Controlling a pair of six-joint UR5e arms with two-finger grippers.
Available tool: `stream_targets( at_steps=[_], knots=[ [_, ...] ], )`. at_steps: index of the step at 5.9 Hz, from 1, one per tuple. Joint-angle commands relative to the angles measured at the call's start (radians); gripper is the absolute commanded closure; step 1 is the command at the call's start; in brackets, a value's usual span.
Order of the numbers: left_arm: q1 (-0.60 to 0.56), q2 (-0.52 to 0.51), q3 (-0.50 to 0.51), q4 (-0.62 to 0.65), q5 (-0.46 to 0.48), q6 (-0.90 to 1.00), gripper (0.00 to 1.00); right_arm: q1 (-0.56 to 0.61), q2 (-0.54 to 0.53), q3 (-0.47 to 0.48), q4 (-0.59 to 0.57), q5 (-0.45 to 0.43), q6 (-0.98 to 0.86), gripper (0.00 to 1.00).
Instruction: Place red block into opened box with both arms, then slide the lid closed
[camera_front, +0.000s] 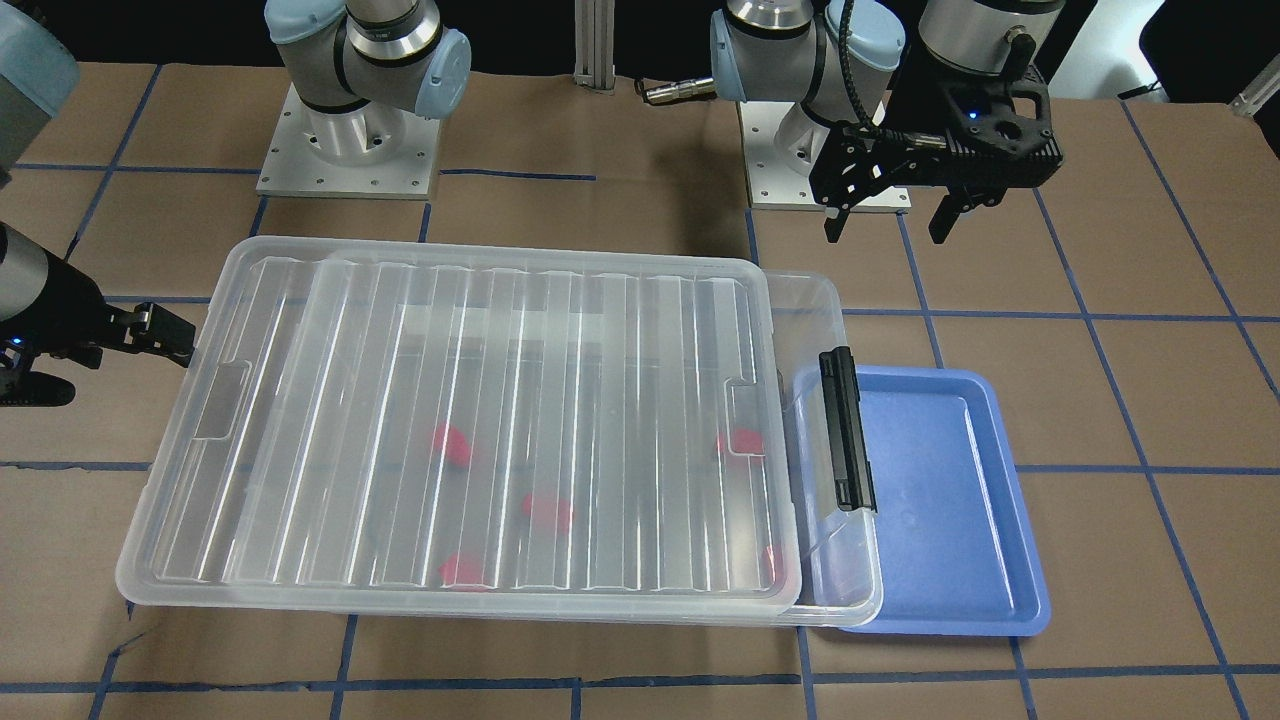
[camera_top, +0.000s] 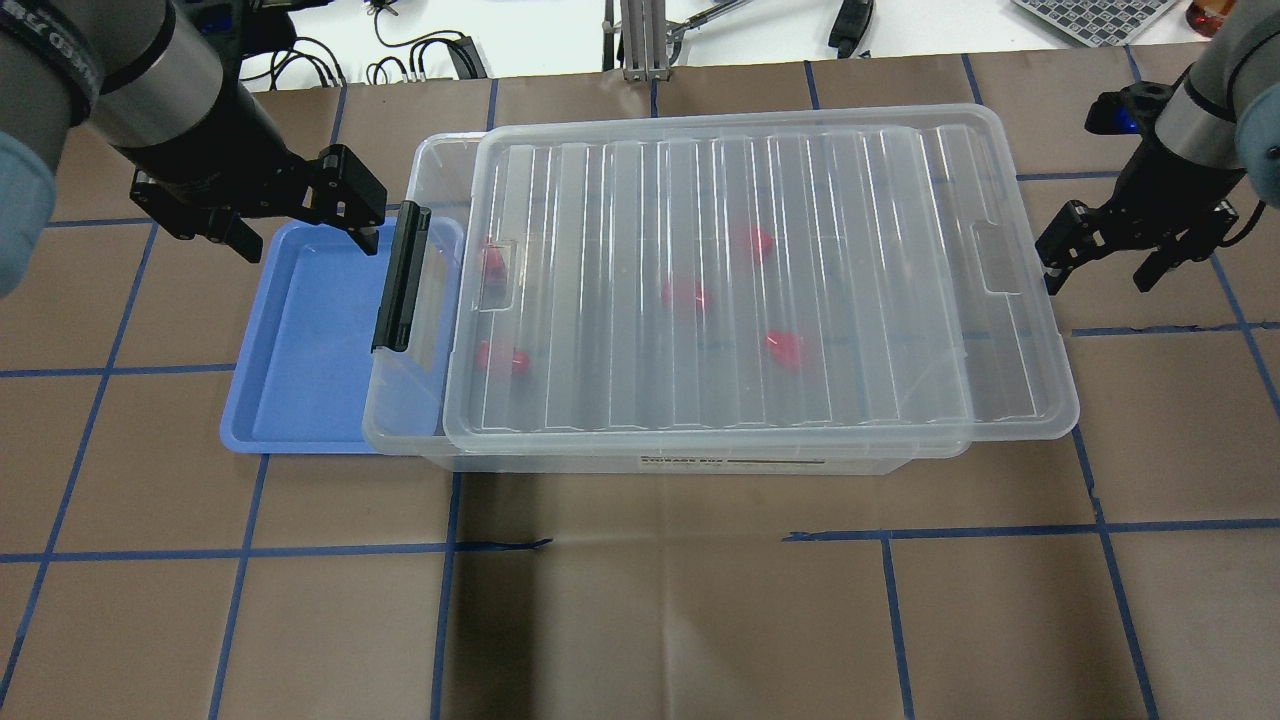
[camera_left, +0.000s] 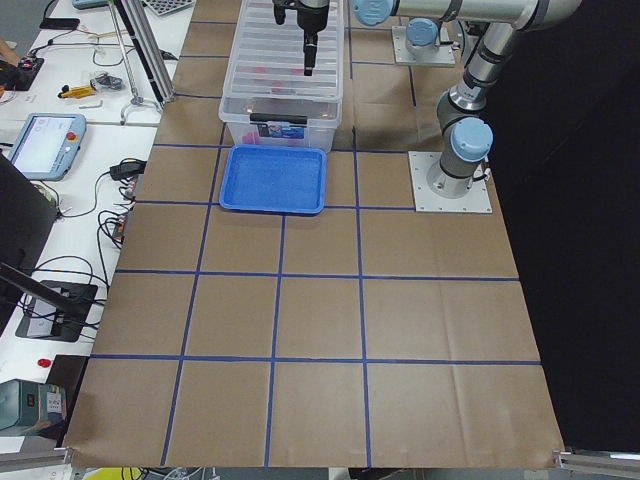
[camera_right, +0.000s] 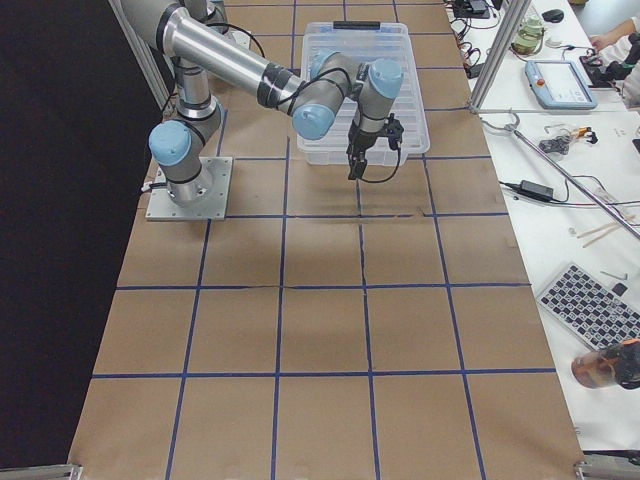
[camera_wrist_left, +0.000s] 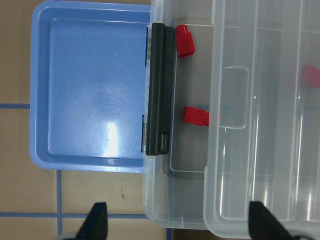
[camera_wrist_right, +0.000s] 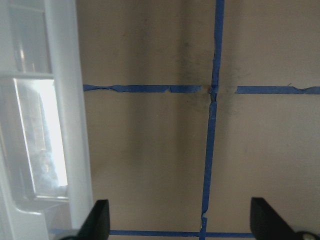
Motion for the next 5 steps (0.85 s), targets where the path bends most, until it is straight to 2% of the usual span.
stream_targets(
  at_steps=[1,5],
  knots=[
    [0.0,0.001,0.0,0.0,0.0,0.0,0.02,0.01,0.0,0.016,0.0,0.034,0.016,0.0],
    [0.0,0.001,-0.003,0.0,0.002,-0.002,0.02,0.046,0.0,0.014,-0.005,0.054,0.016,0.0]
  ],
)
